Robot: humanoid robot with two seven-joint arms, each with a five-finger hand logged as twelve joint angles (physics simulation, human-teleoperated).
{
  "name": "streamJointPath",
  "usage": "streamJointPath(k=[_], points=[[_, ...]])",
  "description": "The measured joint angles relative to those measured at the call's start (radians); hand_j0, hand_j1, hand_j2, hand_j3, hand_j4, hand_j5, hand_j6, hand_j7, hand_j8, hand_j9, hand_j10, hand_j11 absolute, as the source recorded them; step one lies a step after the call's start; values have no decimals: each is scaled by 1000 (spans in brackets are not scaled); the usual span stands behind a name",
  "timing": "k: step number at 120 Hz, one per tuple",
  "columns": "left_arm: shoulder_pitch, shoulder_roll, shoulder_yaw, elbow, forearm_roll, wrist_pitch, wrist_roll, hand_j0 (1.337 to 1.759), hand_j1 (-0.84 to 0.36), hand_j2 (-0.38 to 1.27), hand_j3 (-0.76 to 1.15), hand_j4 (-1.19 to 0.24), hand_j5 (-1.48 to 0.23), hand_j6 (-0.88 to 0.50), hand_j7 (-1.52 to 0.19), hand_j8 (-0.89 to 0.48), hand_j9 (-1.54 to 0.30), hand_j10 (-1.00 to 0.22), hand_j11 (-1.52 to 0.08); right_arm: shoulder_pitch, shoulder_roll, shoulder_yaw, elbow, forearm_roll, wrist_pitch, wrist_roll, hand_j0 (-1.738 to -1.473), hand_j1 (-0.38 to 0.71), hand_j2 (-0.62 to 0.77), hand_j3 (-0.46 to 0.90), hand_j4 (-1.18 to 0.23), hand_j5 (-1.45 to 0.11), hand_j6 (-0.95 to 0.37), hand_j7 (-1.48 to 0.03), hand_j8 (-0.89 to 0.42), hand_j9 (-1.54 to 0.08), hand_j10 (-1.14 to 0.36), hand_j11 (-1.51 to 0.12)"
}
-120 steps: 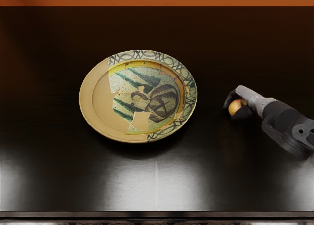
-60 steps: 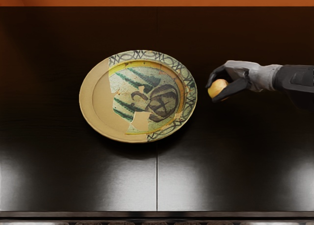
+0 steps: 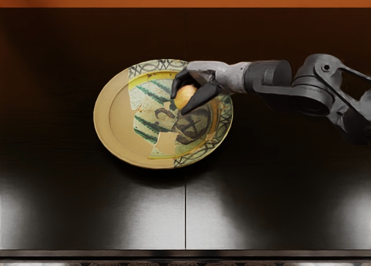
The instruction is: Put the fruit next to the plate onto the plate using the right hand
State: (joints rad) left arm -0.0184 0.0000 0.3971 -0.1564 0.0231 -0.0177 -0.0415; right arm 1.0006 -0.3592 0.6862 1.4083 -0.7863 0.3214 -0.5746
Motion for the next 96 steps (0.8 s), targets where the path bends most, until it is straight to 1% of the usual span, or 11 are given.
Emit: streamJointPath(k=[5,6,7,8,16,26,30,47,60,77,96], points=[[0,0,0,0,0,0,0,1658,69,47,0,-233,-304,-233,-304,-233,-304,-233,-304,18,26,-23,-13,-13,-7,0,-1645,382,141,0,-821,-1054,-420,-1062,-216,-1050,-324,-1072],[0,0,0,0,0,0,0,1658,69,47,0,-233,-304,-233,-304,-233,-304,-233,-304,22,32,-28,-16,-15,-8,0,-1645,376,149,-1,-823,-1051,-420,-1062,-223,-1049,-324,-1072],[0,0,0,0,0,0,0,1658,69,47,0,-233,-304,-233,-304,-233,-304,-233,-304,26,37,-33,-20,-18,-9,0,-1644,333,99,0,-823,-1052,-419,-1063,-224,-1050,-320,-1075],[0,0,0,0,0,0,0,1658,69,47,0,-233,-304,-233,-304,-233,-304,-233,-304,29,43,-38,-24,-19,-10,0,-1644,338,91,0,-823,-1054,-436,-1063,-231,-1052,-333,-1077],[0,0,0,0,0,0,0,1658,69,47,0,-233,-304,-233,-304,-233,-304,-233,-304,60,85,-80,-56,-33,-16,0,-1642,330,113,0,-824,-1059,-473,-1067,-242,-1062,-304,-1081],[1,0,0,0,0,0,0,1658,69,47,0,-234,-304,-234,-304,-234,-304,-234,-304,87,130,-113,-91,-48,-20,-1,-1641,293,94,0,-825,-1079,-593,-1074,-298,-1088,-321,-1098],[1,0,0,0,0,0,0,1658,69,46,0,-233,-304,-233,-304,-233,-304,-233,-304,93,143,-121,-101,-51,-21,-1,-1640,270,37,0,-825,-1085,-630,-1077,-317,-1096,-325,-1105],[1,0,0,0,0,0,0,1658,69,47,0,-233,-304,-233,-304,-234,-304,-234,-304,105,168,-135,-123,-53,-23,-2,-1639,266,-23,0,-823,-1066,-723,-1068,-356,-1091,-317,-1106],[0,0,0,0,0,0,0,1658,69,47,0,-233,-304,-233,-304,-233,-304,-234,-304,107,173,-136,-128,-43,-26,-1,-1644,207,-60,0,-676,-874,-617,-877,-399,-898,-337,-907],[0,0,0,0,0,0,0,1658,69,47,0,-233,-304,-233,-304,-233,-304,-233,-304,108,172,-131,-133,-36,-32,-1,-1651,49,-50,0,-438,-567,-409,-569,-300,-579,-269,-584],[0,0,0,0,0,0,0,1658,69,47,0,-234,-304,-233,-304,-234,-304,-234,-304,111,145,-121,-130,16,-31,2,-1655,-114,-31,0,-246,-318,-232,-318,-182,-323,-168,-325]])
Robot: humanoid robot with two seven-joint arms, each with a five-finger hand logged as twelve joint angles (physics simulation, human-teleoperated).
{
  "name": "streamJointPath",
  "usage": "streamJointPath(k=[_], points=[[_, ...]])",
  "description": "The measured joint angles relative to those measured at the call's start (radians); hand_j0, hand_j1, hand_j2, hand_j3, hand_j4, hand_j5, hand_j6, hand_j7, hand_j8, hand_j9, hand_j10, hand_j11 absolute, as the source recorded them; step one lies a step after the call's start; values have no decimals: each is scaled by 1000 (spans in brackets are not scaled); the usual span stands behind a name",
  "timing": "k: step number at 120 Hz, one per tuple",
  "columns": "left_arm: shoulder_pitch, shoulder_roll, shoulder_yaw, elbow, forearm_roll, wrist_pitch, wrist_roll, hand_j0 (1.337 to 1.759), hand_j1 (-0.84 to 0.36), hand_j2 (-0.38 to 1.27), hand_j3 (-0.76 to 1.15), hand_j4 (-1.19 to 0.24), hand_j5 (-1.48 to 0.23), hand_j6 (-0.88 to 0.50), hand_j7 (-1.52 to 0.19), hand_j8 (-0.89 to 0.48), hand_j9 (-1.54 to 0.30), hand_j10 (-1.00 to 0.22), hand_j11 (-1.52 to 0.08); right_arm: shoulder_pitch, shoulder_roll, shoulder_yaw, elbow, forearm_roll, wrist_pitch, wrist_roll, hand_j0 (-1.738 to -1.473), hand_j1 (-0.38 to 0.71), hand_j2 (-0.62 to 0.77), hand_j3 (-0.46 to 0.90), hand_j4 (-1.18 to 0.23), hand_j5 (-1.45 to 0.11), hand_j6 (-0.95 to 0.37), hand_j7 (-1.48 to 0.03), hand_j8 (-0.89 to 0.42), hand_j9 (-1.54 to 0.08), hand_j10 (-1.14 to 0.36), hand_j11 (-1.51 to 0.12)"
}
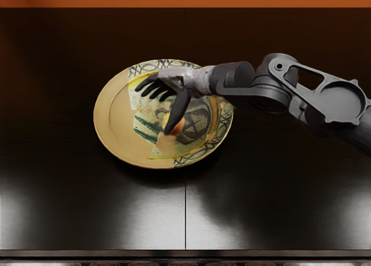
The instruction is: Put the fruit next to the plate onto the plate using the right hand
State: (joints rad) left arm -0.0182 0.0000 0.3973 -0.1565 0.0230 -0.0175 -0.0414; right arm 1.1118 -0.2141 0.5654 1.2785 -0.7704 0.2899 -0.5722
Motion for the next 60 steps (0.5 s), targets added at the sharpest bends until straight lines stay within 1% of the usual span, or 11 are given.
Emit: streamJointPath(k=[12,24,43,60], points=[[0,0,0,0,0,0,0,1658,69,47,0,-234,-304,-233,-304,-234,-304,-234,-304,0,-57,24,17,98,27,6,-1656,-185,-22,0,-168,-217,-160,-217,-129,-220,-120,-221],[1,0,0,0,0,0,0,1658,69,47,0,-233,-304,-233,-304,-233,-304,-233,-304,-5,-130,63,33,240,100,8,-1657,-230,-17,0,-118,-153,-114,-153,-95,-155,-89,-156],[1,0,0,0,0,0,0,1658,69,47,0,-233,-304,-233,-304,-233,-304,-233,-304,-21,-262,112,43,497,250,10,-1658,-269,-12,0,-76,-98,-74,-98,-65,-99,-62,-99],[1,0,0,0,0,0,0,1658,69,47,0,-234,-304,-233,-304,-234,-304,-233,-304,-61,-391,128,44,713,303,8,-1658,-286,-9,0,-57,-74,-56,-74,-51,-74,-50,-74]])
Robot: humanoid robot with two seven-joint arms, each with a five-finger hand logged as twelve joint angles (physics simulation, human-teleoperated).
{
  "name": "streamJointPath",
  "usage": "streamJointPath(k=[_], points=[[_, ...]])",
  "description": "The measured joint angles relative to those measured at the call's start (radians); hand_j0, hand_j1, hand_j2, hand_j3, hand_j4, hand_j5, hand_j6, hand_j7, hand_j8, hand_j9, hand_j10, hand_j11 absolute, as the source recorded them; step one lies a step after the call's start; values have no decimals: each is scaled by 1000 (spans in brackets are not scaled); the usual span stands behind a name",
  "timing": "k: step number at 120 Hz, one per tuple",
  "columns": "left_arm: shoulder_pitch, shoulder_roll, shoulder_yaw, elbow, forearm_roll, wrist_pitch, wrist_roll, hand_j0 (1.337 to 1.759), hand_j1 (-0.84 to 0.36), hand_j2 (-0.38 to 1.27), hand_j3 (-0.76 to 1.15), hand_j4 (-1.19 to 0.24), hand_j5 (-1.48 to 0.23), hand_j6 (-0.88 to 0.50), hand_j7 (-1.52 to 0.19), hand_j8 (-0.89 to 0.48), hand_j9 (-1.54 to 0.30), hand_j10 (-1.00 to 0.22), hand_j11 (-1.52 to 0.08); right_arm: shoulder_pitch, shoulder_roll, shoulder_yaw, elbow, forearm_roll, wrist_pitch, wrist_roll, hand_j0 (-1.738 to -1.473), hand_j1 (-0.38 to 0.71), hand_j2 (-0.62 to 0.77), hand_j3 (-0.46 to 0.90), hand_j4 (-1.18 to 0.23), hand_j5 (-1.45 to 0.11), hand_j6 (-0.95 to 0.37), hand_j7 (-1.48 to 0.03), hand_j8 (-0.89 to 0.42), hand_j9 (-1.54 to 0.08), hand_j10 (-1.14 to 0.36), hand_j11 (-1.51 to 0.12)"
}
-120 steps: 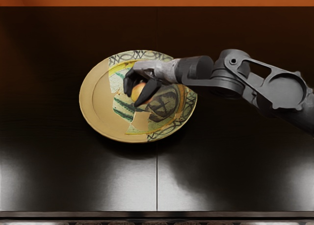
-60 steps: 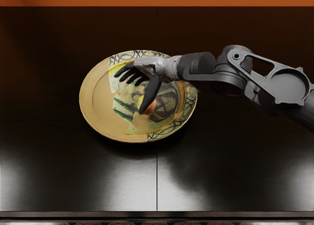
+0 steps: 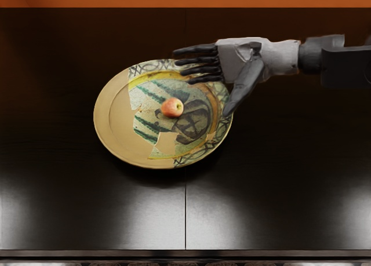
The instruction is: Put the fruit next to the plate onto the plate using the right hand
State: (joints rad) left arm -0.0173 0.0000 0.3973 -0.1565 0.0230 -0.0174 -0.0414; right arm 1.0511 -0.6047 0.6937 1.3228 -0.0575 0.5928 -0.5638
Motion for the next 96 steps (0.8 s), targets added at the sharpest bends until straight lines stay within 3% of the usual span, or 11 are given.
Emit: streamJointPath(k=[43,96], points=[[-1,0,0,0,0,0,0,1658,69,47,0,-234,-304,-234,-304,-234,-304,-234,-304,-128,-274,-3,-4,285,18,-4,-1658,-302,-7,0,-39,-52,-39,-52,-38,-52,-38,-52],[-1,0,0,-1,0,-1,0,1658,69,47,0,-234,-304,-234,-304,-234,-304,-234,-304,-195,-427,-5,10,357,19,-1,-1658,-305,-7,0,-34,-48,-33,-48,-34,-48,-35,-48]])
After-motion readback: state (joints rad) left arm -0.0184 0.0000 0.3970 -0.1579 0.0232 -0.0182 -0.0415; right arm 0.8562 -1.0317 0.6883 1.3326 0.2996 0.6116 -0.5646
